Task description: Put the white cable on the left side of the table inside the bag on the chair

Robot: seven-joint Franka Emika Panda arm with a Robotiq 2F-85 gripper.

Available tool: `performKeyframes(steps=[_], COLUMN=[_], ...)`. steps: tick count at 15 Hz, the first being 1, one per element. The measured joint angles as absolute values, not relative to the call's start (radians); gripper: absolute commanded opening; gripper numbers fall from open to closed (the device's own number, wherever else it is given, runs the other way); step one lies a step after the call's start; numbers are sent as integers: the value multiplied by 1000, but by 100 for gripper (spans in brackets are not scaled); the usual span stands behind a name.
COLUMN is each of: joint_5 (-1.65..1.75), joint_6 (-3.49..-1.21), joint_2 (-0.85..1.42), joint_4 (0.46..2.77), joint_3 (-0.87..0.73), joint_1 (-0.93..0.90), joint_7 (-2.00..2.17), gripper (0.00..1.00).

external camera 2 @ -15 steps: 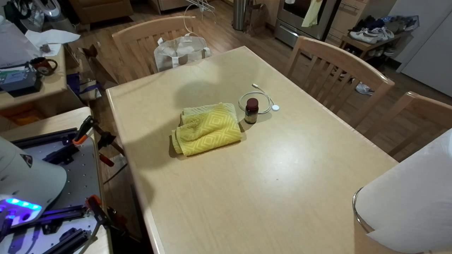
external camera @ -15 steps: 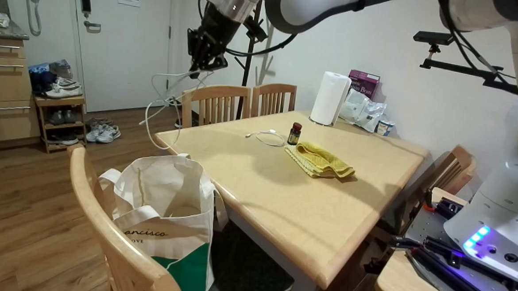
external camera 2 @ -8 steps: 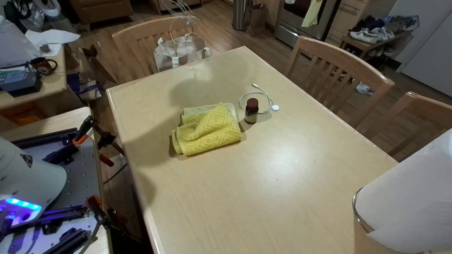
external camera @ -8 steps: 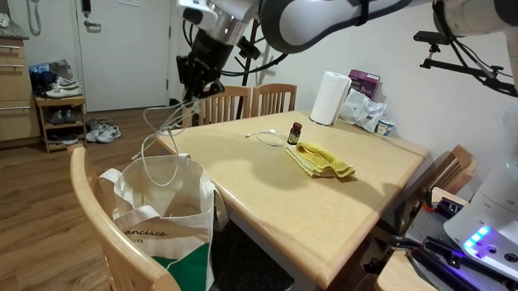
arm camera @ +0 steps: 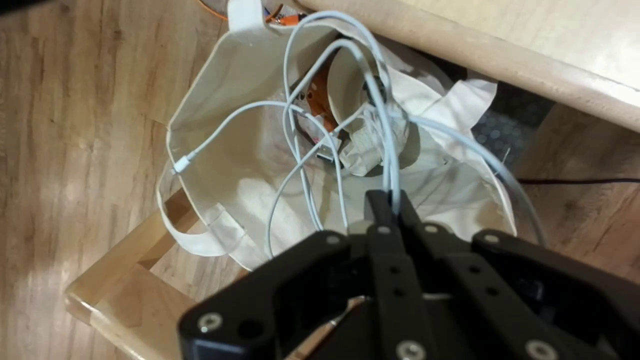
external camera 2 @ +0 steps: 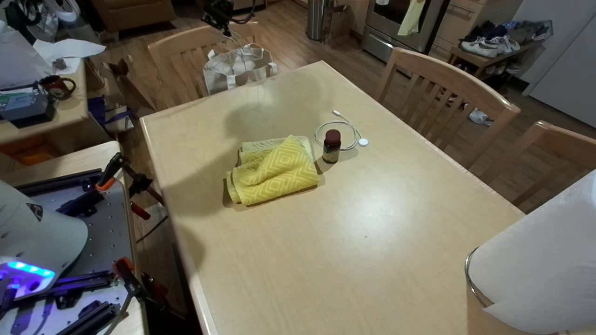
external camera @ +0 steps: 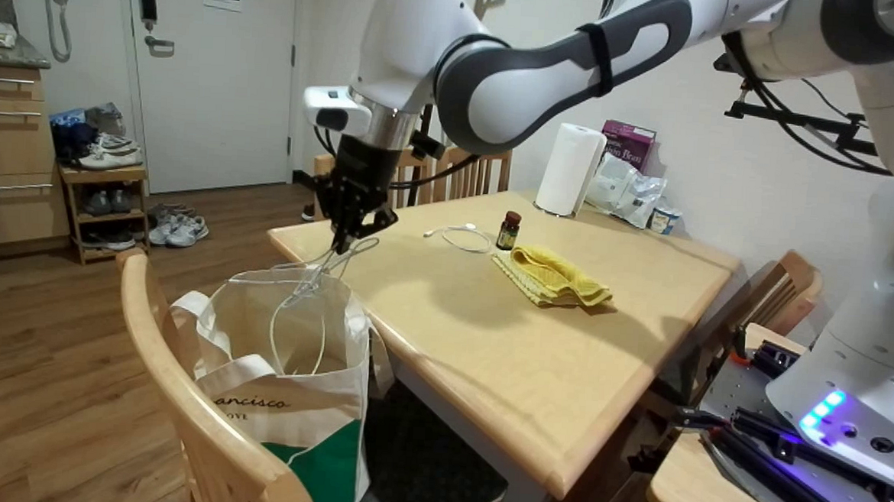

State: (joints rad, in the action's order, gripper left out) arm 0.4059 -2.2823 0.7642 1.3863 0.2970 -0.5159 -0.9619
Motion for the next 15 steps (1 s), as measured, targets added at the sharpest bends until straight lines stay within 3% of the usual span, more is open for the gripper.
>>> performKeyframes(steps=[15], joint_5=[318], joint_6=[-1946], joint_2=[778], joint_4=[1413], joint_3=[352], joint_1=[-484], joint_7=[-1388], gripper=[3])
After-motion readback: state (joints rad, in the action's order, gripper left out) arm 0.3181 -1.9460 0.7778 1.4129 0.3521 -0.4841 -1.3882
